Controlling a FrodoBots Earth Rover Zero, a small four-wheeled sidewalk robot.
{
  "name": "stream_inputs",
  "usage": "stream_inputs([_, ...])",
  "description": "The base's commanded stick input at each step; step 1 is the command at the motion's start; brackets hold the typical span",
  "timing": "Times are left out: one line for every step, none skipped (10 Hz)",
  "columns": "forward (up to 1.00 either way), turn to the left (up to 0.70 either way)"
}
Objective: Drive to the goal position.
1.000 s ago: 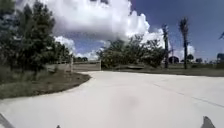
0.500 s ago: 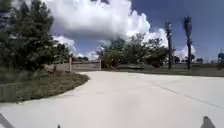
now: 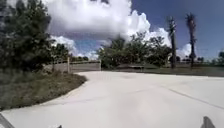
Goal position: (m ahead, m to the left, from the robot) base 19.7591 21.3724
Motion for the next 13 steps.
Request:
stream_inputs([0.70, 0.00])
stream_inputs([0.70, 0.00])
stream_inputs([0.70, 0.00])
stream_inputs([0.70, 0.23])
stream_inputs([0.70, 0.35])
stream_inputs([0.70, 0.35])
stream_inputs([0.70, 0.35])
stream_inputs([0.70, 0.35])
stream_inputs([0.70, 0.35])
stream_inputs([0.70, 0.35])
stream_inputs([0.70, 0.01])
stream_inputs([0.70, 0.00])
stream_inputs([0.70, 0.00])
